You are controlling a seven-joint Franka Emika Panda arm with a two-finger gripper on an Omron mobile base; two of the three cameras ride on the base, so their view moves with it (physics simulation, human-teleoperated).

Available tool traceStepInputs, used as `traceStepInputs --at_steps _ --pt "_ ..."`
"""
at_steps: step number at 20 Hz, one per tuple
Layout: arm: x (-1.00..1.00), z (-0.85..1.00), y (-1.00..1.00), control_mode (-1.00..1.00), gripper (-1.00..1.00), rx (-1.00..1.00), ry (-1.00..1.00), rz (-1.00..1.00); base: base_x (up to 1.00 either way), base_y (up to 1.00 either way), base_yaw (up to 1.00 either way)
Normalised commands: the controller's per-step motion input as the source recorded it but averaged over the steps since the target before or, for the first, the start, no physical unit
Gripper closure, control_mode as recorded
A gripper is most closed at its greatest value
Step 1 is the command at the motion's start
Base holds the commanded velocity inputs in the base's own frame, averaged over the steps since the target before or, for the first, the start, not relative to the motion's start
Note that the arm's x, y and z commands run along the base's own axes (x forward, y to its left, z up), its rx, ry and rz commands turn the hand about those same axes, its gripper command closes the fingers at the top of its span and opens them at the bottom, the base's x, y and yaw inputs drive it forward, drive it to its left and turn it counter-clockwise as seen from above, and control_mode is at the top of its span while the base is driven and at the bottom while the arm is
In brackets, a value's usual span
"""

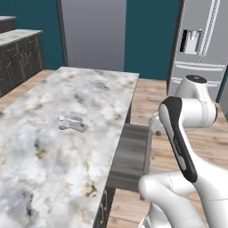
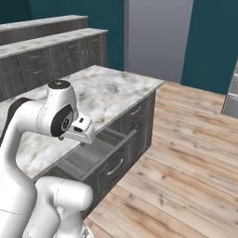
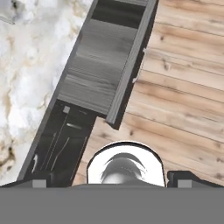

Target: Organize the utensils by type. Pick up the wooden spoons from the counter and place them in the open cabinet. Then pick up the metallic utensils from the counter and place them in the open drawer.

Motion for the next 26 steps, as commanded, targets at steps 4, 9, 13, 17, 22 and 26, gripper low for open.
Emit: traceStepInputs --at_steps 4,9,13,17,22,26 --pt "0.0 0.0 0.0 1.0 -1.0 0.0 0.0 0.0 0.27 0.19 -0.17" --pt "0.0 0.0 0.0 1.0 -1.0 0.0 0.0 0.0 0.41 0.27 -0.11" --pt "0.0 0.0 0.0 1.0 -1.0 0.0 0.0 0.0 0.48 0.22 -0.05" --pt "0.0 0.0 0.0 1.0 -1.0 0.0 0.0 0.0 0.3 0.11 -0.04" --pt "0.0 0.0 0.0 1.0 -1.0 0.0 0.0 0.0 0.03 0.0 0.0" --pt "0.0 0.0 0.0 1.0 -1.0 0.0 0.0 0.0 0.0 0.0 0.0"
